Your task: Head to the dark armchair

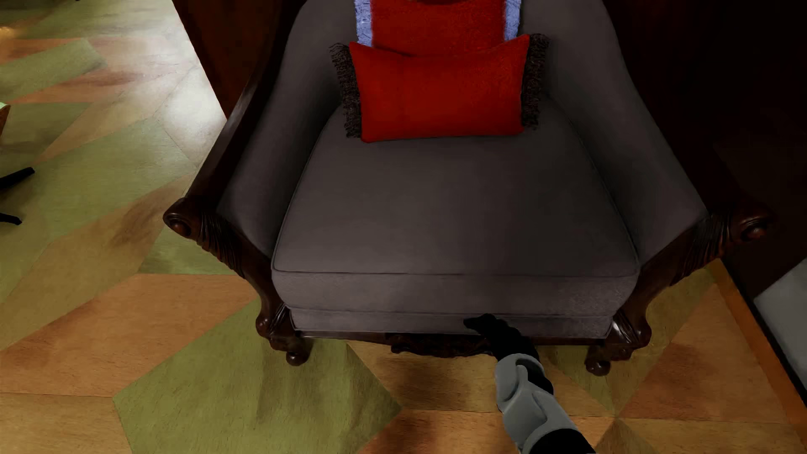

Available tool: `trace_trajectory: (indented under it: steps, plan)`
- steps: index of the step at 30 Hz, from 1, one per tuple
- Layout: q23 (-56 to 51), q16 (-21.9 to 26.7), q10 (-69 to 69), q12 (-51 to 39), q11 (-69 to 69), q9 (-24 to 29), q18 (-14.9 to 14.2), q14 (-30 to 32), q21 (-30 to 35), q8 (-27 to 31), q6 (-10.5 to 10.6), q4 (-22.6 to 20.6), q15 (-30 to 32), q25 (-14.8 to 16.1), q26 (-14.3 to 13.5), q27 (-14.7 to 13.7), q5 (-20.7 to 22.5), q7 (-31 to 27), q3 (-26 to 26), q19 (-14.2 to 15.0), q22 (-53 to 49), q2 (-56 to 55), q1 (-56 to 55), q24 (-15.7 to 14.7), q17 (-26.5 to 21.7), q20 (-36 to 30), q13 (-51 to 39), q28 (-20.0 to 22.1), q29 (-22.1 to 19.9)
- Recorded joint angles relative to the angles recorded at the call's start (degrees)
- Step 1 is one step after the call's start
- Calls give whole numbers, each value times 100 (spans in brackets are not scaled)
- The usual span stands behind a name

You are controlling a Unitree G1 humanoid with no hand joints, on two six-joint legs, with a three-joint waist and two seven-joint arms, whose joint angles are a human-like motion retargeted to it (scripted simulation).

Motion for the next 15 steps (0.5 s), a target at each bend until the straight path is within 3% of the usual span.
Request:
trace_trajectory:
  steps: [4,6,10,11,12,15]
  plan:
    - [260,106,-496,-578,-194,-98,-231,165,-365,-201,-108,-294,-51,342,-235,147,-288,-23,-77,96,-611,190,210,78,239,-157,782,214,-26]
    - [842,-23,-751,-860,-290,-148,-164,248,-248,-376,-176,-492,-76,388,-449,473,-439,-179,-111,147,-921,336,335,-100,319,-173,1222,604,346]
    - [2043,-94,-987,-1098,-376,-186,-110,310,-1,-634,-309,-715,-137,479,-796,1184,-627,-391,-127,226,-1306,561,504,-233,628,-463,2016,593,1206]
    - [2047,-107,-986,-1114,-374,-185,-106,299,-41,-678,-341,-746,-158,542,-822,1202,-658,-429,-139,242,-1340,593,510,-242,680,-542,2242,570,1257]
    - [1980,-121,-978,-1104,-371,-179,-101,283,114,-707,-371,-770,-177,417,-816,1074,-683,-454,-158,257,-1321,624,520,-267,669,-592,2474,545,1332]
    - [1594,-157,-929,-941,-327,-145,-93,210,25,-661,-448,-783,-222,420,-595,823,-712,-402,-236,286,-1019,650,572,-304,606,-603,2957,532,1253]
